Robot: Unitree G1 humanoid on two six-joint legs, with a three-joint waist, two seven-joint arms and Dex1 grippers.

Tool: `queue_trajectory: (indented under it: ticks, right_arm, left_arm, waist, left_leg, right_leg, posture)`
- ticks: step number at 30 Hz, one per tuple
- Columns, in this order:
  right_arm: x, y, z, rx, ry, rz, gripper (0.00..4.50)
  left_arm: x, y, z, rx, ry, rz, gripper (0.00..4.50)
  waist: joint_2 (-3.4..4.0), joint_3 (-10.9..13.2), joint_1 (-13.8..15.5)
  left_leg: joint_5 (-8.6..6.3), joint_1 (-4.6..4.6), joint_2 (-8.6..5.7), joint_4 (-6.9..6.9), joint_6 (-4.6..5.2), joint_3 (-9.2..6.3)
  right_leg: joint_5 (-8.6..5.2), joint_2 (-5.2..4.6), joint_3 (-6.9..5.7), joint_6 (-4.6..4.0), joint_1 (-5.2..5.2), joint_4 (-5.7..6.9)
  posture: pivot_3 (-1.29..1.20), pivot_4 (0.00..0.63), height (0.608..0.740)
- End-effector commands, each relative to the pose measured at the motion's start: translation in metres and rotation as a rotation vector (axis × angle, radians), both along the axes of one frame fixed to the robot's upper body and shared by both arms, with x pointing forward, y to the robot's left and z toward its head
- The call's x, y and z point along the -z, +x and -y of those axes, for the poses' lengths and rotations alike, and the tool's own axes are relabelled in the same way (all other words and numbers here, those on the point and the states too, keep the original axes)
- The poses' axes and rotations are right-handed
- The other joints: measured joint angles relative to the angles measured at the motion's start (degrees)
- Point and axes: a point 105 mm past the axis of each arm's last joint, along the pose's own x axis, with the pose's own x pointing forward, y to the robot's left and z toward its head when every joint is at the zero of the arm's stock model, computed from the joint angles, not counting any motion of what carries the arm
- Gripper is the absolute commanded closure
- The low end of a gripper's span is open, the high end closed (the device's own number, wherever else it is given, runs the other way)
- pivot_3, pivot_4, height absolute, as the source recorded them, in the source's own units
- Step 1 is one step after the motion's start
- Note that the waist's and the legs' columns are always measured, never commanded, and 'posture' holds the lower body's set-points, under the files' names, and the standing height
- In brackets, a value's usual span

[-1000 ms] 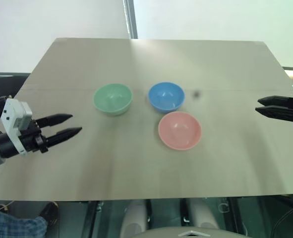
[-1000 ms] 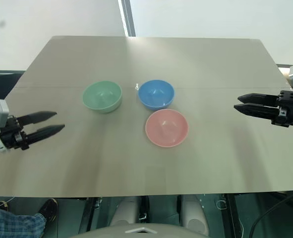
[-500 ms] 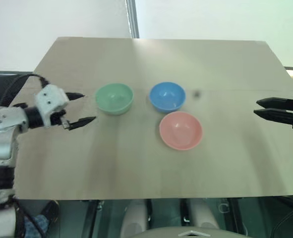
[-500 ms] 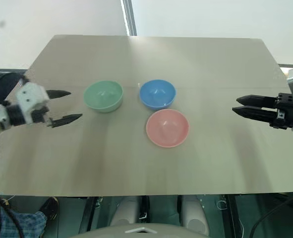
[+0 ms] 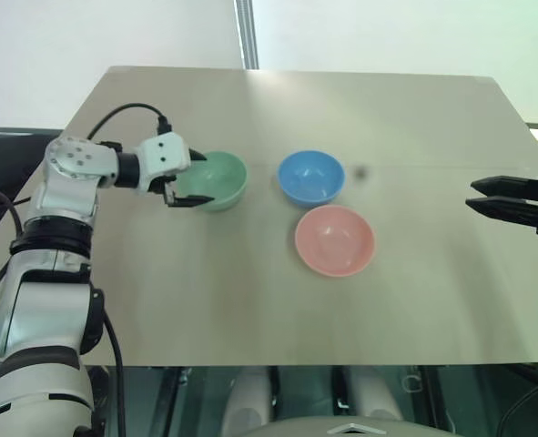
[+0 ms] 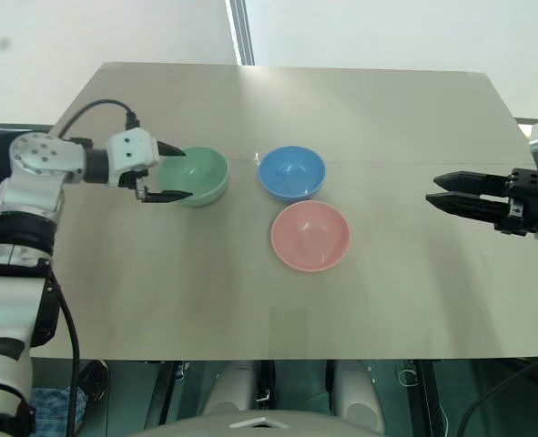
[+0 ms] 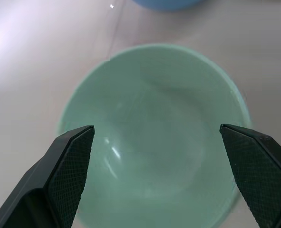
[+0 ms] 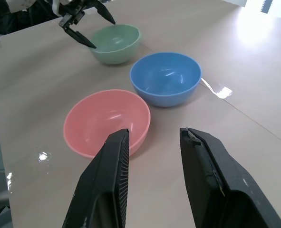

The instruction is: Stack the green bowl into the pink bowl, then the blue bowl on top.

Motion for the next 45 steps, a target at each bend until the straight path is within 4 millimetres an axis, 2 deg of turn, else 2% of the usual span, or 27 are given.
queue_trajectory:
  ticks: [1,9,12,13,14,16,19,20,26,33,36,38,41,43,44,45]
  right_arm:
    - [-0.018,-0.007,0.001,0.000,-0.015,0.078,2.59]
    - [-0.022,-0.007,0.003,0.010,-0.020,0.087,2.59]
    - [-0.022,-0.006,0.003,0.012,-0.024,0.087,2.59]
    - [-0.022,-0.005,0.003,0.012,-0.024,0.087,2.59]
    - [-0.022,-0.005,0.004,0.013,-0.025,0.087,2.59]
    - [-0.022,-0.005,0.003,0.010,-0.024,0.086,2.59]
    - [-0.022,-0.004,0.003,0.009,-0.026,0.085,2.59]
    - [-0.022,-0.004,0.003,0.009,-0.026,0.084,2.59]
    - [-0.021,-0.004,0.003,0.010,-0.023,0.083,2.59]
    - [-0.021,-0.005,0.003,0.010,-0.020,0.084,2.59]
    - [-0.021,-0.004,0.003,0.010,-0.019,0.087,2.59]
    - [-0.021,-0.003,0.003,0.011,-0.017,0.091,2.59]
    - [-0.020,-0.004,0.002,0.011,-0.013,0.091,2.59]
    - [-0.018,-0.005,0.002,0.012,-0.011,0.089,2.59]
    - [-0.017,-0.005,0.002,0.013,-0.012,0.088,2.59]
    - [-0.017,-0.005,0.002,0.013,-0.012,0.086,2.59]
  left_arm:
    - [-0.006,0.001,-0.003,0.023,0.049,0.021,0.03]
    - [0.007,-0.002,-0.004,0.054,0.107,-0.030,0.03]
    - [0.007,-0.002,-0.003,0.057,0.107,-0.023,0.90]
    - [0.006,-0.001,-0.003,0.056,0.106,-0.019,1.32]
    - [0.006,-0.001,-0.003,0.056,0.105,-0.016,1.92]
    - [0.006,-0.001,-0.003,0.058,0.106,-0.014,2.44]
    - [0.006,-0.001,-0.003,0.059,0.112,-0.007,4.06]
    - [0.006,-0.001,-0.003,0.060,0.112,-0.006,4.40]
    - [-0.006,-0.001,0.005,0.111,0.113,0.037,4.40]
    - [-0.051,-0.013,0.047,0.341,0.106,0.129,4.40]
    - [-0.063,-0.020,0.059,0.419,0.121,0.145,4.40]
    - [-0.070,-0.022,0.063,0.434,0.127,0.151,4.40]
    - [-0.069,-0.022,0.057,0.418,0.132,0.128,4.40]
    - [-0.068,-0.019,0.049,0.362,0.118,0.117,3.88]
    - [-0.065,-0.020,0.046,0.348,0.107,0.091,3.79]
    - [-0.064,-0.021,0.044,0.343,0.098,0.072,3.38]
  waist:
    - [0.00,0.00,-0.02]
    - [0.00,0.00,0.05]
    - [0.00,0.00,0.05]
    - [-0.01,0.00,0.05]
    - [-0.01,0.00,0.05]
    - [0.00,0.00,0.05]
    - [-0.01,0.00,0.04]
    - [-0.01,0.00,0.05]
    - [-0.01,0.00,0.05]
    - [-0.01,0.00,0.16]
    - [-0.01,0.00,0.03]
    - [0.00,0.00,-0.09]
    - [0.00,0.00,-0.17]
    - [-0.01,0.00,-0.13]
    - [-0.01,0.00,-0.08]
    - [0.00,0.00,-0.08]
  left_leg:
    - [0.00,0.00,0.00,0.00,0.00,0.01]
    - [0.00,-0.02,0.01,0.04,0.01,-0.03]
    - [0.00,-0.02,0.01,0.05,0.01,-0.03]
    - [0.00,-0.02,0.01,0.05,0.01,-0.03]
    - [0.00,-0.02,0.01,0.06,0.01,-0.04]
    - [-0.01,-0.02,0.01,0.06,0.01,-0.03]
    - [0.00,-0.02,0.01,0.06,0.01,-0.04]
    - [0.00,-0.02,0.01,0.06,0.01,-0.04]
    - [0.00,-0.02,0.01,0.06,0.01,-0.04]
    - [0.00,-0.08,0.01,0.13,0.01,-0.08]
    - [0.00,-0.08,0.01,0.13,0.00,-0.09]
    - [0.01,-0.07,0.01,0.13,0.00,-0.09]
    - [0.01,-0.03,0.02,0.13,0.00,-0.09]
    - [0.01,-0.03,0.02,0.13,0.00,-0.08]
    - [0.01,-0.03,0.02,0.14,0.00,-0.09]
    - [0.01,-0.03,0.02,0.14,0.00,-0.08]
  right_leg:
    - [0.00,0.00,0.01,0.00,-0.01,0.00]
    - [0.00,-0.01,-0.01,0.00,0.00,0.02]
    - [0.00,-0.01,-0.01,0.00,0.00,0.03]
    - [0.00,-0.01,-0.01,0.00,0.00,0.03]
    - [0.00,-0.01,-0.01,0.00,0.00,0.03]
    - [0.00,-0.01,-0.01,0.00,0.00,0.03]
    - [0.00,-0.01,-0.01,0.00,0.00,0.03]
    - [0.00,-0.01,-0.01,0.00,0.00,0.03]
    - [0.00,-0.01,-0.01,0.00,0.00,0.04]
    - [0.01,-0.01,-0.05,0.01,0.00,0.03]
    - [0.01,-0.01,-0.05,0.01,0.00,0.04]
    - [0.01,0.01,-0.03,0.02,0.00,0.05]
    - [0.01,0.05,0.00,0.02,0.00,0.08]
    - [0.01,0.04,0.00,0.02,0.00,0.08]
    - [0.01,0.05,0.00,0.02,0.00,0.08]
    - [0.01,0.04,0.00,0.02,0.00,0.08]
  posture:
    - [0.00,0.150,0.740]
    - [0.00,0.150,0.740]
    - [0.00,0.150,0.740]
    - [0.00,0.150,0.740]
    - [0.00,0.150,0.740]
    - [0.00,0.150,0.740]
    - [0.00,0.150,0.740]
    - [0.00,0.150,0.740]
    - [0.00,0.150,0.740]
    - [0.00,0.150,0.740]
    - [0.00,0.150,0.740]
    - [0.00,0.150,0.740]
    - [0.00,0.150,0.740]
    - [0.00,0.150,0.740]
    - [0.00,0.150,0.740]
    - [0.00,0.150,0.740]
